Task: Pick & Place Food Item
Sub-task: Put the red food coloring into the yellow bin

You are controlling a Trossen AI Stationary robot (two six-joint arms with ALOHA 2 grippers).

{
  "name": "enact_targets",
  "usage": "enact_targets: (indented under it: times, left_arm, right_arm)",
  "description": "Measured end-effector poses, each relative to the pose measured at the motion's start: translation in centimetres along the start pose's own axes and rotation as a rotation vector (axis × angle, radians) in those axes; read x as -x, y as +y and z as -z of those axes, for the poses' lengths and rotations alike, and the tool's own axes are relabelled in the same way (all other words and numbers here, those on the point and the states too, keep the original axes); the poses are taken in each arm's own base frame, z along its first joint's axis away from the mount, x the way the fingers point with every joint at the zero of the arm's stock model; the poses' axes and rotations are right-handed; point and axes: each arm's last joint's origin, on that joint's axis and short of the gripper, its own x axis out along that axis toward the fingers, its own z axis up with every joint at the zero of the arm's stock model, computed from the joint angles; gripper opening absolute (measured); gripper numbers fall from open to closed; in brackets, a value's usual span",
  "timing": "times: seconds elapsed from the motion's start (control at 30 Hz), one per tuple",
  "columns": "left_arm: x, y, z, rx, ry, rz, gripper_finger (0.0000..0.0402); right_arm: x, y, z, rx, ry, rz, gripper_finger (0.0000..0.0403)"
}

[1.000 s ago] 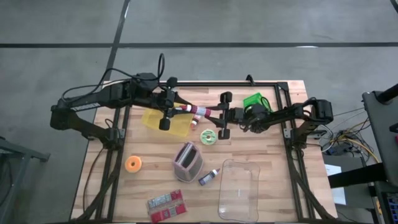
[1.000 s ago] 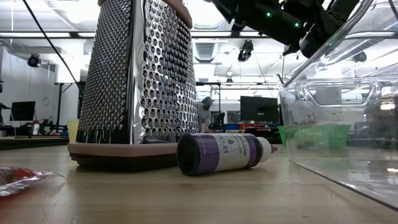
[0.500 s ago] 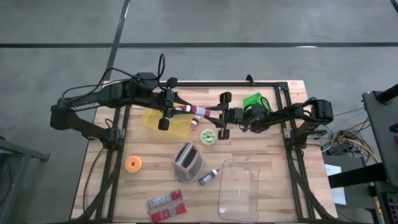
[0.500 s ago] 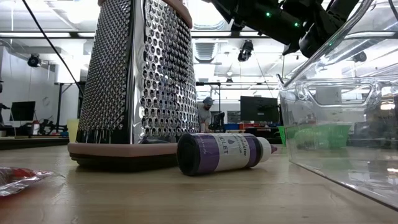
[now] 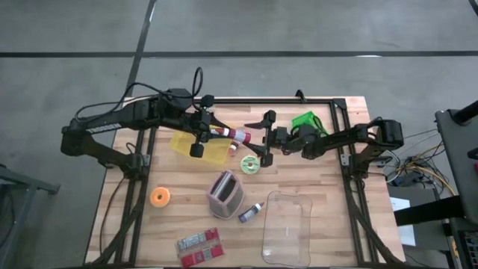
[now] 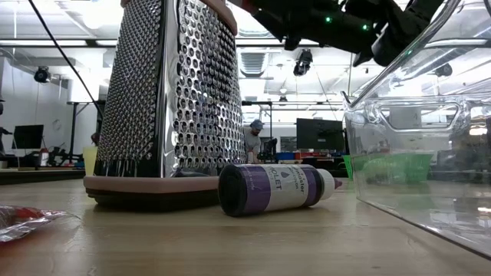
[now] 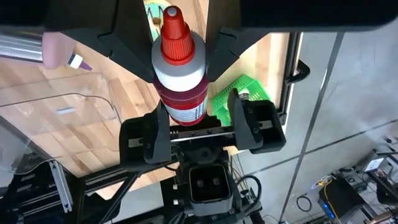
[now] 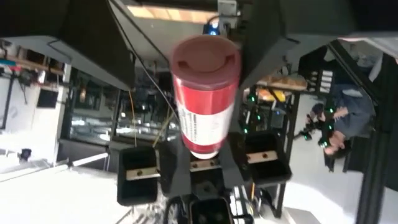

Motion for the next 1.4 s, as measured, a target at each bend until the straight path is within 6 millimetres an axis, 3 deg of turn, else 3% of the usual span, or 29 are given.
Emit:
enact_targets:
  times: [0.27,0.57,0.97,1.13,1.4]
  left_arm:
    - [0.4,-0.1,0.0,0.007,0.009,-0.009,0.0107]
    - [1.7,-0.3,0.6,0.035,0.090,-0.050,0.0107]
    - [5.3,-0.6,1.7,0.220,0.453,-0.234,0.0107]
    - [4.5,-0.9,3.2,0.286,0.621,-0.257,0.0107]
    - [1.7,-0.5,6.3,0.338,0.906,-0.230,0.0107]
  right_arm:
    - [0.2,-0.1,-0.8,0.032,0.065,-0.002,0.0296]
    - [0.9,-0.3,-0.7,0.037,0.257,0.013,0.0292]
    - [2.9,-0.3,-2.5,0.015,0.425,0.019,0.0267]
    - [3.7,0.2,-3.0,0.022,0.499,0.034,0.0253]
    - [4.8,1.3,-3.1,-0.014,0.606,-0.004,0.0247]
